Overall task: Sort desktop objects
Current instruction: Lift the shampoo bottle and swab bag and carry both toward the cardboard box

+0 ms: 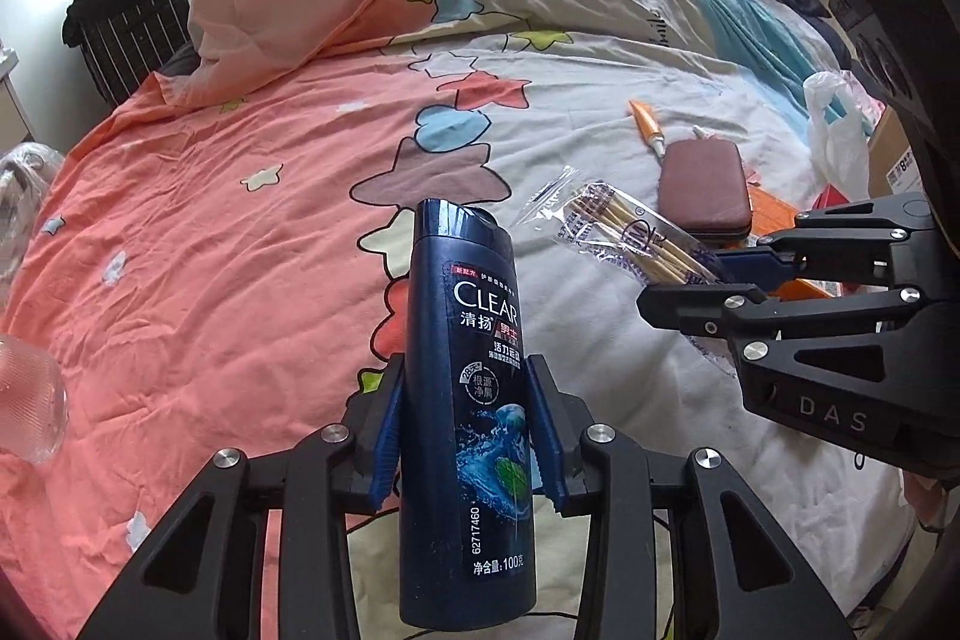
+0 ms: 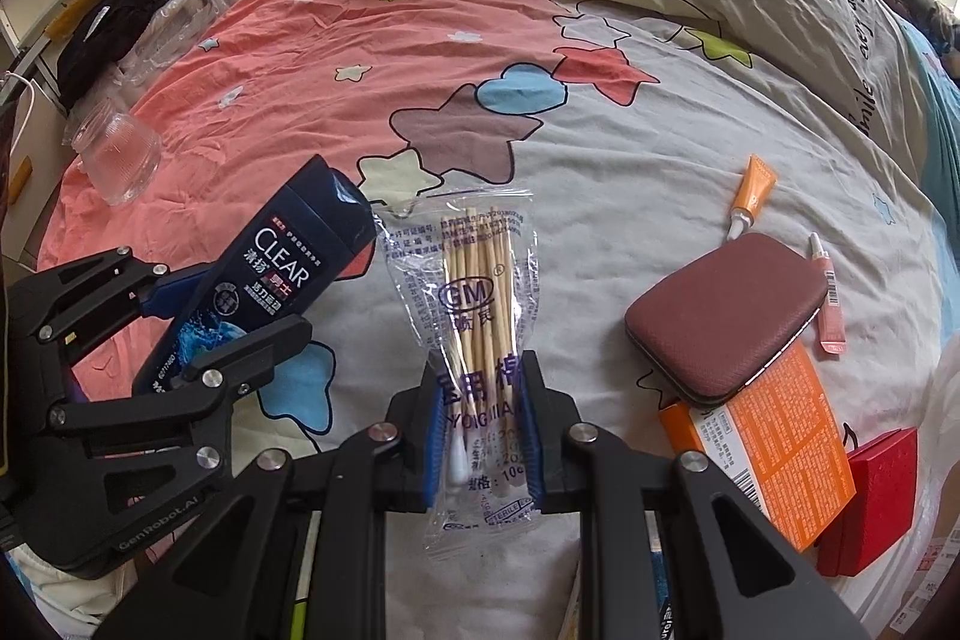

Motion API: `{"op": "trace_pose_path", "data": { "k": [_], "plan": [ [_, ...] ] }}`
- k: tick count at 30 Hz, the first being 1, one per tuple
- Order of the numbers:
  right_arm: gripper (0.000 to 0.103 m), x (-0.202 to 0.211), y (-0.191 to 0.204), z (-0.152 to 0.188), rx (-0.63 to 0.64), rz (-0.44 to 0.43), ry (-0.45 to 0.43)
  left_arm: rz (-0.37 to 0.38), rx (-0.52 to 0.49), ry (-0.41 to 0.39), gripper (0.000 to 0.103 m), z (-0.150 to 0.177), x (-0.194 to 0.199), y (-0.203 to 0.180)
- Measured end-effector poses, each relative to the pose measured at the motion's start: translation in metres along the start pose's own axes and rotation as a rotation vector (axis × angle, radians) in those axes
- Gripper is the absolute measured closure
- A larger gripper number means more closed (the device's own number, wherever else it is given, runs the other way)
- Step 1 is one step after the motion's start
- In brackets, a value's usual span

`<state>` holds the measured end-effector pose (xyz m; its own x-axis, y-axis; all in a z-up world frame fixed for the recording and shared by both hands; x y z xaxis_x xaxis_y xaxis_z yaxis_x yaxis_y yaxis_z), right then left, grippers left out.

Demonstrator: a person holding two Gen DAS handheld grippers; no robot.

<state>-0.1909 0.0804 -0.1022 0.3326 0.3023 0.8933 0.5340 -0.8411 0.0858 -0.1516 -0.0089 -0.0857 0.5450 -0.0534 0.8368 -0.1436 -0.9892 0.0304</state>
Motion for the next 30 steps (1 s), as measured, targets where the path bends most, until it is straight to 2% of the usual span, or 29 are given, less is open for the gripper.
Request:
{"op": "trace_pose_path", "data": {
  "k": [16,30],
  "plan": [
    [0.082,0.062,-0.004,0.022,0.001,0.080,-0.081,-0.008,-0.044,-0.080,0.065,-0.007,0.056,-0.032],
    [0.082,0.153,-0.006,0.067,-0.021,0.161,-0.186,0.013,-0.112,-0.168,0.065,0.005,0.125,-0.085]
  ]
}}
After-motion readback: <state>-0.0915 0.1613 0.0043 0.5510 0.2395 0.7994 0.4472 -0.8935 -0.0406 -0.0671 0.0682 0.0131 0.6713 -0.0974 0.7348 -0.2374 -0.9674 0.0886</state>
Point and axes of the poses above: each gripper's, at about its wrist camera, not at the fingertips, and x roughly against the way its jaws point, y to its left, z to its underside, the point moved 6 cm from there along -x, roughly the way its jaws point
